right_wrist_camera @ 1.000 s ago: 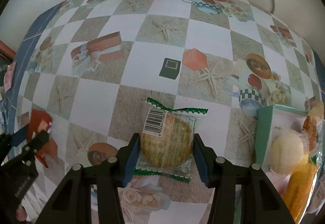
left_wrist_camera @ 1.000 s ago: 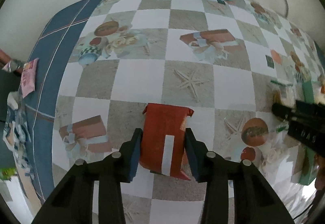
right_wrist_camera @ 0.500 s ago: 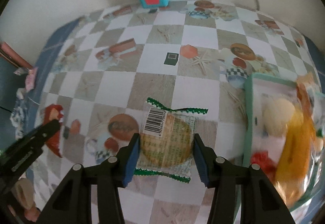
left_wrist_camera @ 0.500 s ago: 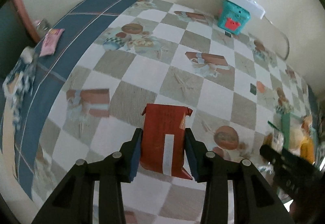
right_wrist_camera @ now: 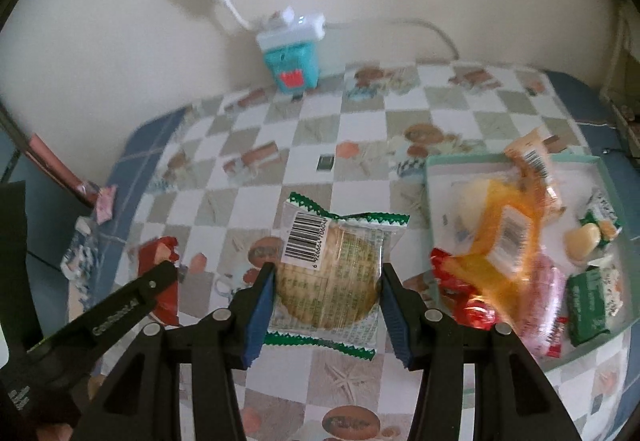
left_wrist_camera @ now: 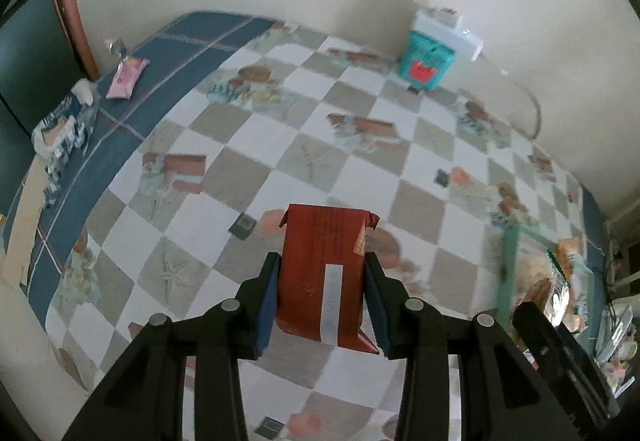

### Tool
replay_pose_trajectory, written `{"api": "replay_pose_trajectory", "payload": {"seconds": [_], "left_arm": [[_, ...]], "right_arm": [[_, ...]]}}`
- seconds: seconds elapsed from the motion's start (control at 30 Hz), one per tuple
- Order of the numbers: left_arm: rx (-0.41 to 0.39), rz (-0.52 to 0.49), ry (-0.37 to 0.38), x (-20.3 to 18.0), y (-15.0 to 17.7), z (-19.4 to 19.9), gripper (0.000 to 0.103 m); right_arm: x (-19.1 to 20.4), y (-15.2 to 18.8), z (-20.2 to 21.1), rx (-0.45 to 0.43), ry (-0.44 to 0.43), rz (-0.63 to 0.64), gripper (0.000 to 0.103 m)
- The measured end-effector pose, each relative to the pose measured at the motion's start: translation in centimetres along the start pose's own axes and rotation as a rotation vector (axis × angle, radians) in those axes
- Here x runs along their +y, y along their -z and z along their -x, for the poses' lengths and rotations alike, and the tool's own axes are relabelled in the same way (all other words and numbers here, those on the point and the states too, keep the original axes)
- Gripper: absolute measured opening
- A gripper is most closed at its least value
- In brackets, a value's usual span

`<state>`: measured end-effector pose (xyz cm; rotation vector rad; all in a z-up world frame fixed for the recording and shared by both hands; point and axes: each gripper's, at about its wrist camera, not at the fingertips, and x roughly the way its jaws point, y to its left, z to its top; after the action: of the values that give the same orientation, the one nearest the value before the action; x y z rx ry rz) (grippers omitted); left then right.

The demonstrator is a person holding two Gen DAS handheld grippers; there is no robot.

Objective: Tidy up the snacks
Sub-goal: 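Carry the red box and cookie pack to the tray and release both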

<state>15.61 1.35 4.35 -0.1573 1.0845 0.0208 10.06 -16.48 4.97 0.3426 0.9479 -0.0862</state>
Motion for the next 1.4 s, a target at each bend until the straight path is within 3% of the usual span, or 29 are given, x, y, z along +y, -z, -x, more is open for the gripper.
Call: {"api": "replay_pose_trajectory", "payload": {"seconds": [0.57, 0.7, 0.9, 1.0, 1.1, 1.27, 1.4], "left_arm": [[-0.093, -0.138, 0.054, -9.2, 1.9, 4.0, 0.042], [-0.108, -0.197, 0.102, -12.2, 2.2, 4.8, 0.042], [-0.133, -0.333, 0.198, -18.2, 3.4, 6.2, 0.042], [-0.106, -0.4, 0.278, -21.8, 4.0, 6.1, 0.042], [-0.065, -0.466, 0.304, -25.1, 4.6, 5.0, 0.042], [0.004, -0.528, 0.287, -28.8, 5.0, 2.7, 0.042], [0.027, -0.538, 0.27, -29.3, 5.4, 1.8, 0.042]], "right_arm": [[-7.5, 1.0, 6.0, -0.14, 0.111, -0.114, 0.053], [-10.4, 0.9, 6.9, -0.159, 0.118, -0.177, 0.053], [-16.3, 0.8, 8.1, -0.193, 0.241, -0.266, 0.053], [-19.3, 0.8, 6.9, -0.163, 0.298, -0.293, 0.053], [-21.6, 1.0, 5.2, -0.12, 0.302, -0.331, 0.053], [-23.4, 1.0, 2.7, -0.082, 0.293, -0.338, 0.053], [-23.5, 0.9, 1.8, -0.084, 0.277, -0.334, 0.054]]}}
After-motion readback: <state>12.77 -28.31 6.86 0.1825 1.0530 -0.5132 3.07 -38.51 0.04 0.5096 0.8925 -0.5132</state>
